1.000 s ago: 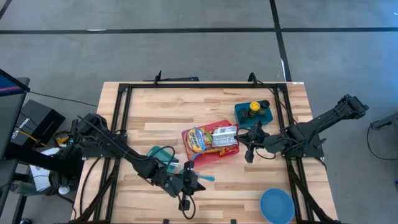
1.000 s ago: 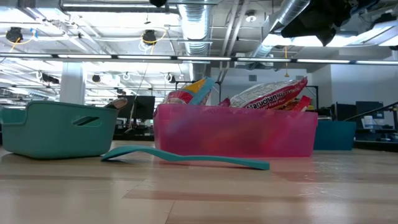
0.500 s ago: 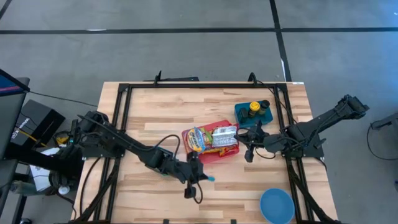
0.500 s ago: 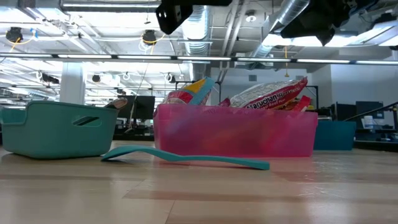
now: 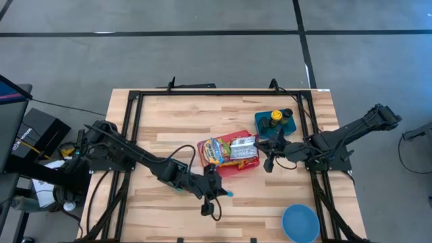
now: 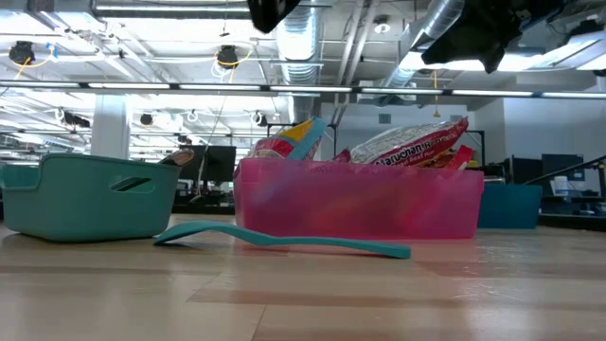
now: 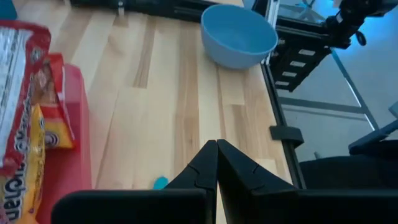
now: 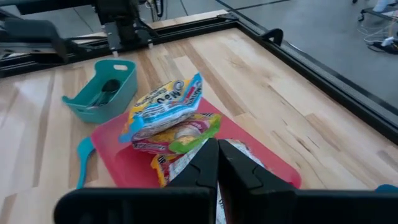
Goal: Pick & Place Food Item
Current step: Put the blue baby spoon into the green bin
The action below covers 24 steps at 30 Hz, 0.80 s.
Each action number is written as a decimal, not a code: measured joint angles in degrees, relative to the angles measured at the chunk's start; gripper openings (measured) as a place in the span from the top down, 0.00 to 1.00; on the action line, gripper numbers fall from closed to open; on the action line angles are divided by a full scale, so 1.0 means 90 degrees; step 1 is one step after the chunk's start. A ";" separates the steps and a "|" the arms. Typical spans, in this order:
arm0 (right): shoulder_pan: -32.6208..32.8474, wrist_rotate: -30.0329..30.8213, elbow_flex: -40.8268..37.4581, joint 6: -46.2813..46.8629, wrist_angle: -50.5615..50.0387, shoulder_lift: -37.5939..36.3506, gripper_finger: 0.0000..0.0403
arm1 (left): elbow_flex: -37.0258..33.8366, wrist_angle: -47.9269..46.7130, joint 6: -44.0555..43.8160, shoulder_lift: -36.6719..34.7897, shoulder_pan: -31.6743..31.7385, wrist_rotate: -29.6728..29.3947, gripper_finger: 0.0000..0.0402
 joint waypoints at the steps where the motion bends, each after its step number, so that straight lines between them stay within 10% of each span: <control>1: -0.0037 0.0000 0.0000 0.0000 0.0000 0.0000 1.00 | 0.0058 -0.0020 0.0062 -0.0001 0.0000 0.0000 1.00; 24: -0.0169 -0.0019 0.0000 -0.0076 -0.0005 0.0000 1.00 | 0.1001 -0.1953 -0.0218 0.1296 0.0141 0.0662 1.00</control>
